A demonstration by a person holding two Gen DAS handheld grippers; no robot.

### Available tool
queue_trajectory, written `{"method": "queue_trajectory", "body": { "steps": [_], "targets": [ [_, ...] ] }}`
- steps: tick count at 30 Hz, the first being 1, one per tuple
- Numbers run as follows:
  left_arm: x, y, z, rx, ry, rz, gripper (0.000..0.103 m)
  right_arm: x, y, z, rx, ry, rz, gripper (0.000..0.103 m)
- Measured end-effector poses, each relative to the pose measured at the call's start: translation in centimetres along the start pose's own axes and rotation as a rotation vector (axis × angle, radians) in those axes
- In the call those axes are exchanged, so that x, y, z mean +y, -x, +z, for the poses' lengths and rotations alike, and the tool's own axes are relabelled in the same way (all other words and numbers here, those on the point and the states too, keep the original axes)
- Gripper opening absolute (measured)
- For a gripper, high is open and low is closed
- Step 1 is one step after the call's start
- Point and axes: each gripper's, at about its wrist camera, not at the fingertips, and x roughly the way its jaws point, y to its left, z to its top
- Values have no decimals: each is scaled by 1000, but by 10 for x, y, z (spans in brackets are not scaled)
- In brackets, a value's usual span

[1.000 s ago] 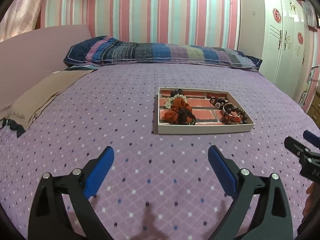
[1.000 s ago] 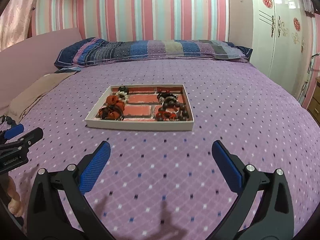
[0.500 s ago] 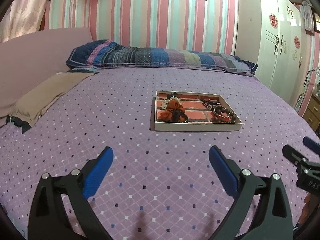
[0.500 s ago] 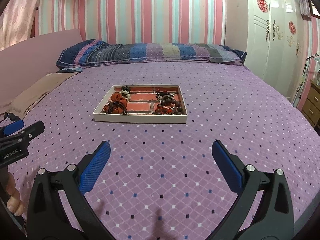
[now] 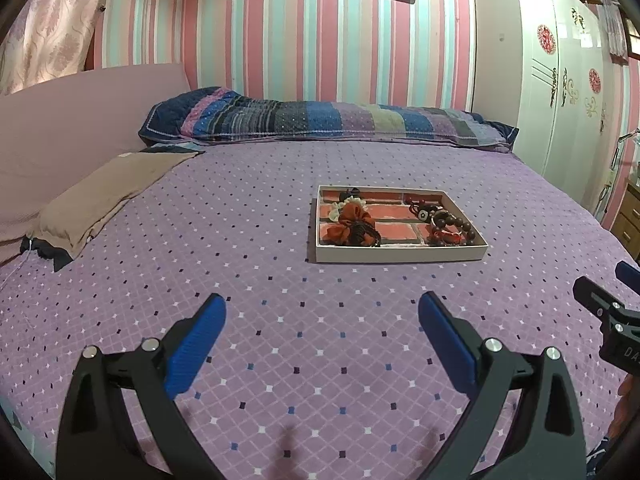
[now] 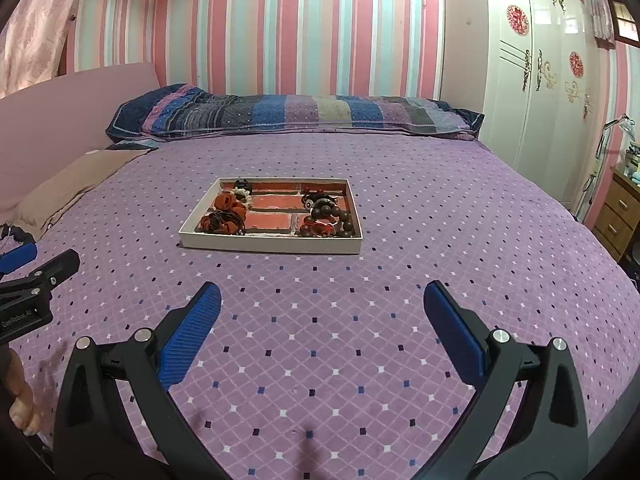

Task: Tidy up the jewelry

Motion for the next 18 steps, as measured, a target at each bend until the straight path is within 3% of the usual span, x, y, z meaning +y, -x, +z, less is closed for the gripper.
{"method": "queue_trajectory", "body": {
  "steps": [18],
  "targets": [
    [-4, 6, 1, -22, -20, 10, 95, -2, 3, 1, -8, -18, -7, 99]
  ]
}}
